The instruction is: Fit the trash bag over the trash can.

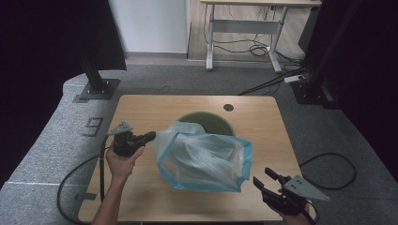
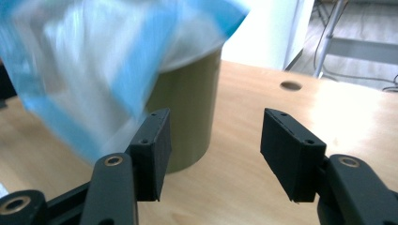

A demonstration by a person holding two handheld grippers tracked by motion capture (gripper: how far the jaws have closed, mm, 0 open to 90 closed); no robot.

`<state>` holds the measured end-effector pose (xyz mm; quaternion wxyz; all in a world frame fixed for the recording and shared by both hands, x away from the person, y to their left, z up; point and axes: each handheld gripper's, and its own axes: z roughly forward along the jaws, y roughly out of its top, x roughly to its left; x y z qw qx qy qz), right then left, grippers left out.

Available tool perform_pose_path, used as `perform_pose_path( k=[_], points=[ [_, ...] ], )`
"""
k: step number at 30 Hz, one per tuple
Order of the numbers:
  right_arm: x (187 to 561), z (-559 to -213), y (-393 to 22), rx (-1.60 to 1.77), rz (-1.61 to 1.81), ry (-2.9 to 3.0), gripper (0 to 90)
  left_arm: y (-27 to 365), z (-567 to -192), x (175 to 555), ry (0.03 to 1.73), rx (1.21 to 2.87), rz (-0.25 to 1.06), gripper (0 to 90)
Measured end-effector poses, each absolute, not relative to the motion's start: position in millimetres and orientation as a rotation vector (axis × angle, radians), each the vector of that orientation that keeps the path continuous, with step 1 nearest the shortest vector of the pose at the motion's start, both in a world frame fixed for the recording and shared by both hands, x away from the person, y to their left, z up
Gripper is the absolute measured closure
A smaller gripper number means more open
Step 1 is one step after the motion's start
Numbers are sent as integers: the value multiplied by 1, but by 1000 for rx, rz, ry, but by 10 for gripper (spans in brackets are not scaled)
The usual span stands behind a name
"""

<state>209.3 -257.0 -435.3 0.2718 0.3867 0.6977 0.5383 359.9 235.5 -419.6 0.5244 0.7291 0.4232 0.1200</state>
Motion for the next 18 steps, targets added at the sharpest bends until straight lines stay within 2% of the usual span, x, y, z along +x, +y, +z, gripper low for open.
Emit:
perform_pose_path(
  k=[4,10,18],
  points=[
    [214,-416,-265,1039,1480,1848,416,236,-418,359,1012,1745,290,899],
    [236,-387,-251,982,1469,1862,405,236,-417,358,1009,1753,295,899],
    [275,-377,-228,956,1467,1918,401,235,-416,356,1003,1753,304,899]
  ],
)
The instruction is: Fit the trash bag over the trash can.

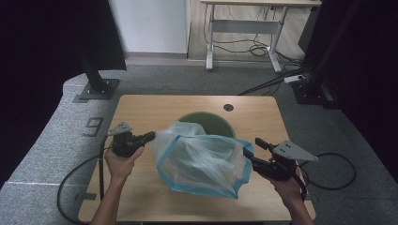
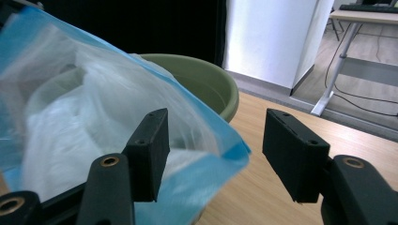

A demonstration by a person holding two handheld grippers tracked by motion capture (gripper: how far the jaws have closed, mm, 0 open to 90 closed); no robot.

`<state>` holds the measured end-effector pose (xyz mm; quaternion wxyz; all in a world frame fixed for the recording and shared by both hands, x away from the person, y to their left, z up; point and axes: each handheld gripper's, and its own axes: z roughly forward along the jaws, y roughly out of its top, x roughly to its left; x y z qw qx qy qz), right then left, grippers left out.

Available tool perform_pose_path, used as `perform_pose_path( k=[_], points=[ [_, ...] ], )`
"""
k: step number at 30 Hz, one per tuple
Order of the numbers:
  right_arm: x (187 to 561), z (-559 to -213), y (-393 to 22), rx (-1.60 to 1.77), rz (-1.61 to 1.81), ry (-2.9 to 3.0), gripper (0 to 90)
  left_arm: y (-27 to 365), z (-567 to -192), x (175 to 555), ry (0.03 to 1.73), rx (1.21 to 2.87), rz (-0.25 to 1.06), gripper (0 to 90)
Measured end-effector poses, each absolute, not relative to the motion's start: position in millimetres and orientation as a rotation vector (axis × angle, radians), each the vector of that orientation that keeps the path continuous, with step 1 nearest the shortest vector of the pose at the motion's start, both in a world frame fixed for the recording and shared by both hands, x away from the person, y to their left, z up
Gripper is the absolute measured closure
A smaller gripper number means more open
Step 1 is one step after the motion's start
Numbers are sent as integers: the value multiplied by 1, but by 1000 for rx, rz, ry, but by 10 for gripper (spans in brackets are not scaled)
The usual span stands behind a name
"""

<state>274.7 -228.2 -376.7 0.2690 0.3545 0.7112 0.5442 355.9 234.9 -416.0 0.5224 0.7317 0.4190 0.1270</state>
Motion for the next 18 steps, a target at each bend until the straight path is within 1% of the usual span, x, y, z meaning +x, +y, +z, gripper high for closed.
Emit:
perform_pose_path(
  k=[4,5,6,8,10,13,14,18],
  points=[
    [294,-384,-224,986,1493,1946,403,235,-416,356,1002,1752,301,900],
    [299,-387,-224,1002,1495,1957,423,235,-416,356,1001,1752,301,899],
    [303,-390,-224,1011,1497,1970,460,235,-415,355,1000,1751,301,899],
    [308,-397,-224,1009,1518,2018,571,236,-415,355,998,1751,302,900],
    [308,-401,-223,995,1501,2037,729,236,-415,355,998,1750,303,899],
    [310,-402,-224,988,1527,2048,868,235,-416,356,998,1749,299,899],
    [310,-401,-224,981,1516,2051,882,235,-416,356,996,1748,299,899],
    [308,-397,-223,947,1478,2039,885,235,-416,355,994,1745,306,899]
  ],
)
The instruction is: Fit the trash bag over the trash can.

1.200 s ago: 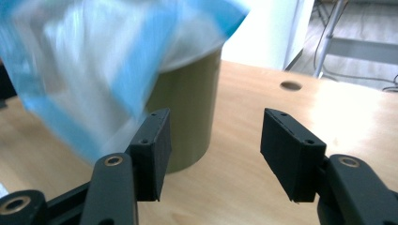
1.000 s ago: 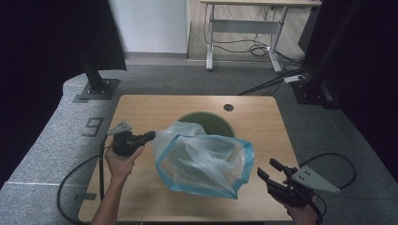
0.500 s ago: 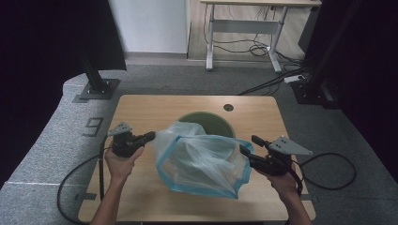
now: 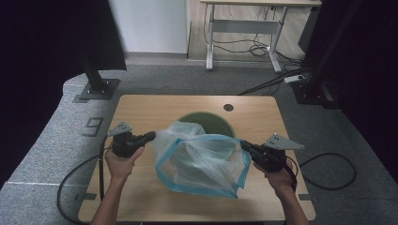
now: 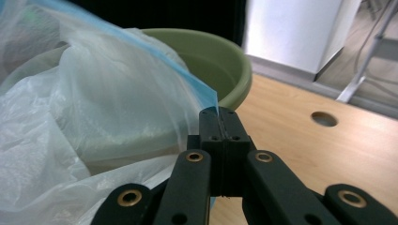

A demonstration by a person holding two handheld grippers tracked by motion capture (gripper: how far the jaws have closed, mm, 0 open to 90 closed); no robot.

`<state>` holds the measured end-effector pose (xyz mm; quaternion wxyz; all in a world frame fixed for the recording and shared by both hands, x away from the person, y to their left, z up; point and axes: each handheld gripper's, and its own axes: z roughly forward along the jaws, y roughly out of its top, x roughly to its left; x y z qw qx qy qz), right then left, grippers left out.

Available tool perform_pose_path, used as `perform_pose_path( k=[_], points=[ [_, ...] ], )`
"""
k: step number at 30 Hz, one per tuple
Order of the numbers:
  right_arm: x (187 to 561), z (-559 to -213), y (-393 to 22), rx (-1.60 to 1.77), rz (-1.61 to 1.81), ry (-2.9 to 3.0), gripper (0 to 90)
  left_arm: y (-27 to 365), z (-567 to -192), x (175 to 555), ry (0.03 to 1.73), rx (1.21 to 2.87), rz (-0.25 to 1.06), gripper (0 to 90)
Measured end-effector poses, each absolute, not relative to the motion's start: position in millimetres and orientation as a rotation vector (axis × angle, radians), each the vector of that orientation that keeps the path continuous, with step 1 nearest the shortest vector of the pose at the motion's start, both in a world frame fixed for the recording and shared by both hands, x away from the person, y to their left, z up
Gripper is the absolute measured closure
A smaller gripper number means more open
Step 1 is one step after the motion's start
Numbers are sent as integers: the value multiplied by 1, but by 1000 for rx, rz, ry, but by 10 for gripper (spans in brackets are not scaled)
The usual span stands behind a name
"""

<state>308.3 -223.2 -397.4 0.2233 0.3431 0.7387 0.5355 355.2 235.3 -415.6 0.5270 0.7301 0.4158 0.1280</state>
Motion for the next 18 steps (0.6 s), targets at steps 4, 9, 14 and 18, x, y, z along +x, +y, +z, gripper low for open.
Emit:
perform_pose_path(
  k=[4,9,14,18],
  points=[
    [308,-394,-225,950,1454,1994,886,237,-414,354,1002,1727,325,900],
    [308,-393,-227,944,1468,1962,886,239,-412,354,998,1721,327,900],
    [310,-389,-227,930,1454,1935,886,238,-411,354,990,1727,328,899],
    [314,-384,-226,924,1419,1899,885,237,-406,357,994,1738,337,899]
  ],
)
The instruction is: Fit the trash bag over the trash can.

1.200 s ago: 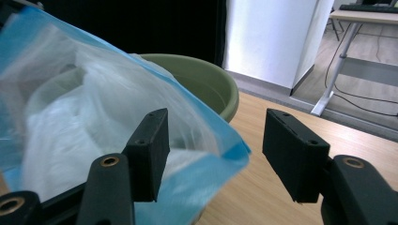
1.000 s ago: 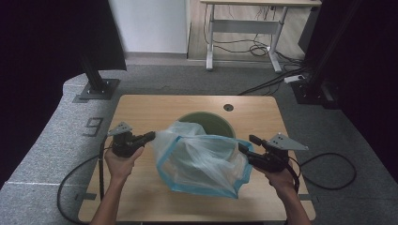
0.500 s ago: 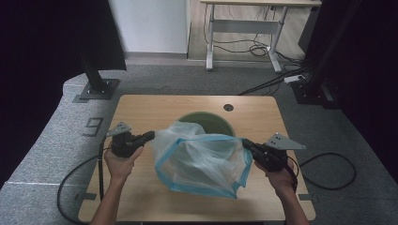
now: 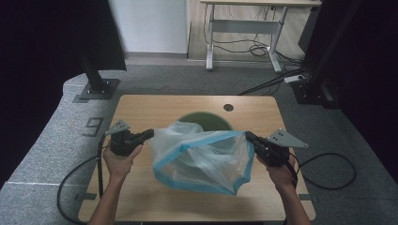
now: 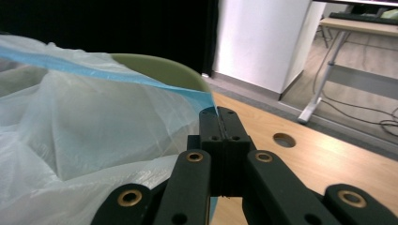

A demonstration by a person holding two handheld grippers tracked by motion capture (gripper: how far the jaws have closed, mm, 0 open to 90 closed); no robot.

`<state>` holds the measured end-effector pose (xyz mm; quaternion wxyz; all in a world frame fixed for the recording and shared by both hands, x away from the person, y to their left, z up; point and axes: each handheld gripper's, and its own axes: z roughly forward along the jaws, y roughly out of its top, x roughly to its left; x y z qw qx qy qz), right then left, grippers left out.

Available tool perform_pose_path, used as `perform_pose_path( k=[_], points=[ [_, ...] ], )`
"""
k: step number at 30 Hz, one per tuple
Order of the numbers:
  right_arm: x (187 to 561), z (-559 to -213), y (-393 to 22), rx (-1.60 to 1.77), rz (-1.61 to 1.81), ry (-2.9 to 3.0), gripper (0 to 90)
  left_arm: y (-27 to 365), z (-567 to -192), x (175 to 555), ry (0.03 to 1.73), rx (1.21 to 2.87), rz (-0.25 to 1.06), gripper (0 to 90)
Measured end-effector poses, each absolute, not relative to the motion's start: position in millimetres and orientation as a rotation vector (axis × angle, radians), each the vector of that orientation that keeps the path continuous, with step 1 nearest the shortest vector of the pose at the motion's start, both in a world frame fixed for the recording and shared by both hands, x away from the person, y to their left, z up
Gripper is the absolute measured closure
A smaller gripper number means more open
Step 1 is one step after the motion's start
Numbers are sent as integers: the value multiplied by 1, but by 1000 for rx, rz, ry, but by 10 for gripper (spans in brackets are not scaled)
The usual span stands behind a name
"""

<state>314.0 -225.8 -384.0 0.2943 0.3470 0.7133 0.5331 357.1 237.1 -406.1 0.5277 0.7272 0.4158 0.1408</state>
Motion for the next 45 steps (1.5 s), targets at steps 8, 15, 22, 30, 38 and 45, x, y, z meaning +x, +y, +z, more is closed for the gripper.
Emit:
perform_pose_path(
  k=[8,15,22,30,38,45],
  points=[
    [333,-373,-222,941,1395,1841,885,235,-392,370,1008,1765,359,899],
    [354,-368,-215,952,1365,1806,885,234,-386,384,1017,1779,364,899],
    [369,-366,-211,969,1383,1792,884,237,-386,390,1019,1764,335,899],
    [381,-377,-202,989,1376,1834,884,232,-394,395,1038,1777,321,899],
    [397,-404,-202,1104,1397,1871,884,224,-403,400,1054,1795,313,899],
    [406,-426,-201,1181,1434,1896,884,215,-417,414,1108,1843,276,899]
  ],
)
